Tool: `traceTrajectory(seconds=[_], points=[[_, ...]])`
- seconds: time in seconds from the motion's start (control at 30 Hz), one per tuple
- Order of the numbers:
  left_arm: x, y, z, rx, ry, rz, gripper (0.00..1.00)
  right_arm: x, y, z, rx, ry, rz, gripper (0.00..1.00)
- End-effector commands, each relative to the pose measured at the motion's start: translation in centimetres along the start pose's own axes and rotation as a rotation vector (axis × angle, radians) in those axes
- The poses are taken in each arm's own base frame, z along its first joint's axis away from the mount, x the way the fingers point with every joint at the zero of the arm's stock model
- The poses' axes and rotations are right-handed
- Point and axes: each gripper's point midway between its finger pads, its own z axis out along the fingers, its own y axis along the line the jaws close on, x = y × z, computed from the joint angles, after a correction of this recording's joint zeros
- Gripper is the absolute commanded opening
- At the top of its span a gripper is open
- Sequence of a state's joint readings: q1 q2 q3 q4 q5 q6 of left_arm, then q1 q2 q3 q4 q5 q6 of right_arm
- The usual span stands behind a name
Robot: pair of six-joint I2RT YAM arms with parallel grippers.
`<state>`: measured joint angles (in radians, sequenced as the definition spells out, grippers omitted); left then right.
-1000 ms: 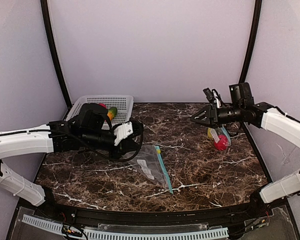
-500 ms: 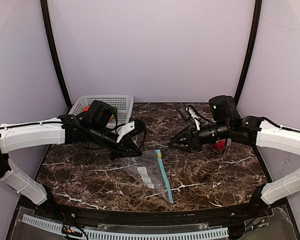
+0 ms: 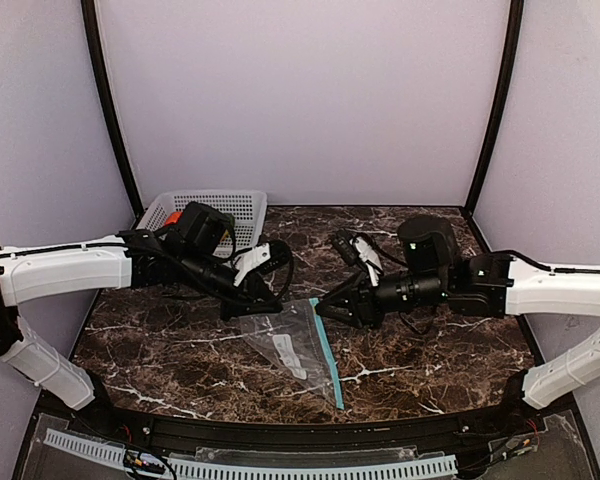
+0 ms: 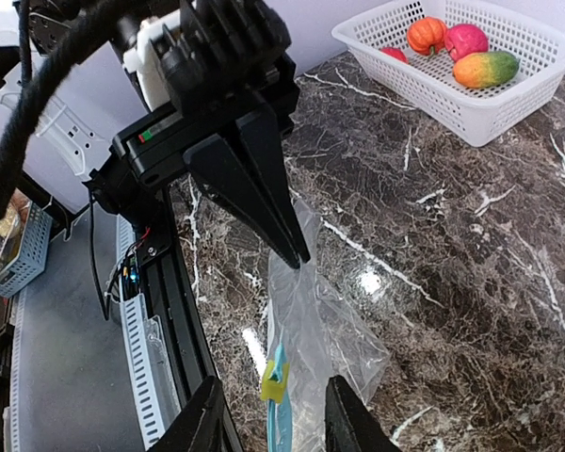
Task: Place the food in the zip-top bag and seal the zipper
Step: Hold the zipper from the zipper food storage bag, then hold the zipper food storage bag at the center of the board.
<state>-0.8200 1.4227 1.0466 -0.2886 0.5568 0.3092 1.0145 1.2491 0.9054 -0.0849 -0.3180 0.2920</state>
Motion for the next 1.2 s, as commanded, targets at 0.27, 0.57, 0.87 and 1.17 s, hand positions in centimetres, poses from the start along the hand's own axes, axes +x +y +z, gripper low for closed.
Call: traceTrajectory(seconds=[0.27, 0.57, 0.87, 1.17], points=[[-0.2, 0.6, -0.6, -0.041, 0.007, -0.008, 0.01, 0.7, -0.1, 1.7, 0.039, 0.000, 0.045, 0.23], [-0.3, 0.8, -0.7, -0.048, 0.008, -0.007, 0.01, 0.6, -0.2, 2.2, 0.045, 0.005, 0.047, 0.00], [-4.1, -1.8, -1.7, 0.100, -0.154, -0.047, 0.77, 0.3, 1.1, 3.0, -0.033, 0.025, 0.013, 0.00], [-5.1, -3.2, -1.8, 0.195, -0.195, -0.071, 0.57, -0.6, 1.8, 3.9, -0.070, 0.034, -0.015, 0.00]])
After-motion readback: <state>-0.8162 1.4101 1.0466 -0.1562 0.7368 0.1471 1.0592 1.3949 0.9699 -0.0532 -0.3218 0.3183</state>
